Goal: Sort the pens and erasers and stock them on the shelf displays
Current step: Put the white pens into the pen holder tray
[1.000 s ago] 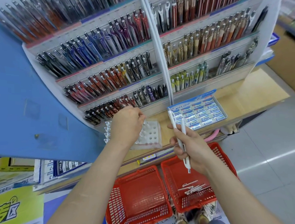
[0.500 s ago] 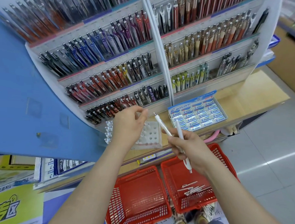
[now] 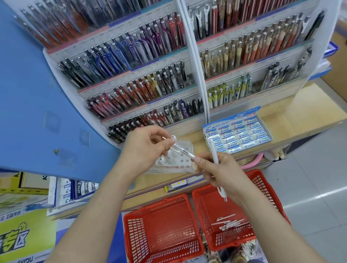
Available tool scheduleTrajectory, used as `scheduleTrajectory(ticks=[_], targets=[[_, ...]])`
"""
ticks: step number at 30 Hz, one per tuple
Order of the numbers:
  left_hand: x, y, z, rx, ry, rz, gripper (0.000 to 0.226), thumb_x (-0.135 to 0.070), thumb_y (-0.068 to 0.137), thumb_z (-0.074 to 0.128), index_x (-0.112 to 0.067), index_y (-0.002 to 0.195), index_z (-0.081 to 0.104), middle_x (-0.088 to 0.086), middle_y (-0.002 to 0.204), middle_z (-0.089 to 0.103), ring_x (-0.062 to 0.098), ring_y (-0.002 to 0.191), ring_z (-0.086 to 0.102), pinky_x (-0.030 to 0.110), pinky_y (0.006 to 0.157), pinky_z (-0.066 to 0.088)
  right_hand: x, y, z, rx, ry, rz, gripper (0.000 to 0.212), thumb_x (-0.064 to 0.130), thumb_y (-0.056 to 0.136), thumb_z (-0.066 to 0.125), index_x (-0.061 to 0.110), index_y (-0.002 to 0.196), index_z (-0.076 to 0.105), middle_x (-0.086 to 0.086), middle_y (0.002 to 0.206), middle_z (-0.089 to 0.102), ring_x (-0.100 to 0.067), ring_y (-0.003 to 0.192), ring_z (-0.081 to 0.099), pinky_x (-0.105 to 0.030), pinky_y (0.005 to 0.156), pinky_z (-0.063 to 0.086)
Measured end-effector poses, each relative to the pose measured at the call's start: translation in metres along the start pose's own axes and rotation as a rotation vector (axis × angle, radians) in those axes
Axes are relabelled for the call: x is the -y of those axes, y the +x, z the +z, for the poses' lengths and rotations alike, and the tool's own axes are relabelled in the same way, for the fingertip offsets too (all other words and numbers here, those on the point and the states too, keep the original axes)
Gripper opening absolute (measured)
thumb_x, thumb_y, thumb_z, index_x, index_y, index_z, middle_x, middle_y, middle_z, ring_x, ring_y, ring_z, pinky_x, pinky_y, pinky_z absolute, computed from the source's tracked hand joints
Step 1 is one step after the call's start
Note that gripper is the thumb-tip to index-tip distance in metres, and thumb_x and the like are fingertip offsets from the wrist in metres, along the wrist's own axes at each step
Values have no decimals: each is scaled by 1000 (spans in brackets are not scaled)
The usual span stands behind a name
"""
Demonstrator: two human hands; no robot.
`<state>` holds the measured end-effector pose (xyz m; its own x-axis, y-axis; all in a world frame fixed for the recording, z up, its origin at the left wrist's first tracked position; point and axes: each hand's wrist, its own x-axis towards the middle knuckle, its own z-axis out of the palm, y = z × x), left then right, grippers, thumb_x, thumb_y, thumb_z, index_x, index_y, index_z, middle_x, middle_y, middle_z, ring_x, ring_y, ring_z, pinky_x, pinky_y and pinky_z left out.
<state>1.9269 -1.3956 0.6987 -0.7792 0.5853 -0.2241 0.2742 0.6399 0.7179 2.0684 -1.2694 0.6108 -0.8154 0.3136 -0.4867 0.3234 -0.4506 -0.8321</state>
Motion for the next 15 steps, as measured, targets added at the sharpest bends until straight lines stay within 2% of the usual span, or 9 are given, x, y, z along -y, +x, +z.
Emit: scheduleTrajectory(ticks=[4,7,10,12,15], targets=[[5,3,-10,-133,57,4,12,-22,79,75,-28,71,68,-3,57,68,15,58,66,37,65,58,-4,7,2,-103,79,39,4,15,91,61,15,90,65,-4,66,53,-13,47,40,-19,38,28],[6,4,-8,-187,192,52,10,-27,80,73,-30,73,68,-7,58,65,14,58,64,31,60,55,-9,11,1,-124,-5,78,19,7,91,52,19,101,62,-4,68,51,-14,55,40,-22,43,31],[1,4,-1,-184,329,129,7,-30,83,70,-23,81,71,-14,61,60,11,60,62,26,62,51,-12,13,1,-162,-48,124,32,0,84,46,18,107,60,-4,69,47,-14,61,40,-27,51,33],[-2,3,3,-175,382,164,10,-30,84,69,-20,82,71,-15,59,57,12,60,61,26,63,50,-13,14,3,-179,-12,135,34,-1,83,45,15,109,60,-5,75,48,-15,65,43,-29,53,35],[-6,3,-1,-217,375,181,8,-29,83,70,-22,81,72,-18,59,57,10,59,60,24,63,49,-10,11,3,-138,70,127,30,0,89,45,15,110,60,-5,76,51,-15,62,49,-26,48,36]])
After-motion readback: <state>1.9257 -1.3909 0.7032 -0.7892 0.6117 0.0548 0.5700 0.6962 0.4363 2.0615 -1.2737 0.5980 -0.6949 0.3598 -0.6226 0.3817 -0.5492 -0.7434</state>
